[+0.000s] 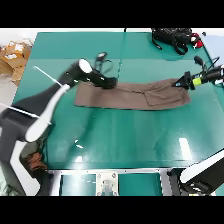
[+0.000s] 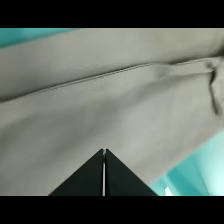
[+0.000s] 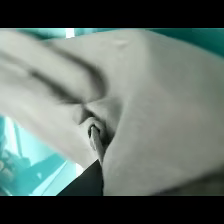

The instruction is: Fold the shirts.

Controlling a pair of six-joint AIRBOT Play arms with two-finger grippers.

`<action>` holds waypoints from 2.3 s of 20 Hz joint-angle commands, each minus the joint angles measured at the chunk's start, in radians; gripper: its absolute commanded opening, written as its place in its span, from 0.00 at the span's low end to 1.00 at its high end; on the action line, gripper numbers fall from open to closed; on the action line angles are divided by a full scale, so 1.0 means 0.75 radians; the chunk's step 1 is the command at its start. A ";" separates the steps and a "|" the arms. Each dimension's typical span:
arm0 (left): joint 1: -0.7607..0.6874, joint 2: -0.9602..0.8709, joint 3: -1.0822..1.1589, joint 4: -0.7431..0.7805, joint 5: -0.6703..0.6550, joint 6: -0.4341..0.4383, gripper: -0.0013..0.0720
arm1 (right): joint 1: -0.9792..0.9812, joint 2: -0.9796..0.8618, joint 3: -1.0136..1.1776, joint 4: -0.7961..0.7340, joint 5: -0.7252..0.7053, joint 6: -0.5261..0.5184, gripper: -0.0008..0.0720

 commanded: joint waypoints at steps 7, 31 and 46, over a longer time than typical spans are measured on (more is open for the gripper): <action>-0.250 -0.423 0.410 -0.169 0.122 -0.058 0.05 | 0.280 0.332 0.206 0.008 0.172 0.251 0.03; 0.708 0.169 0.433 0.126 -0.914 0.074 0.05 | 1.405 -0.110 0.199 -0.112 -1.118 0.588 0.77; 0.708 0.169 0.433 0.124 -0.906 0.073 0.05 | 0.647 0.024 -0.389 0.020 -0.660 0.421 0.85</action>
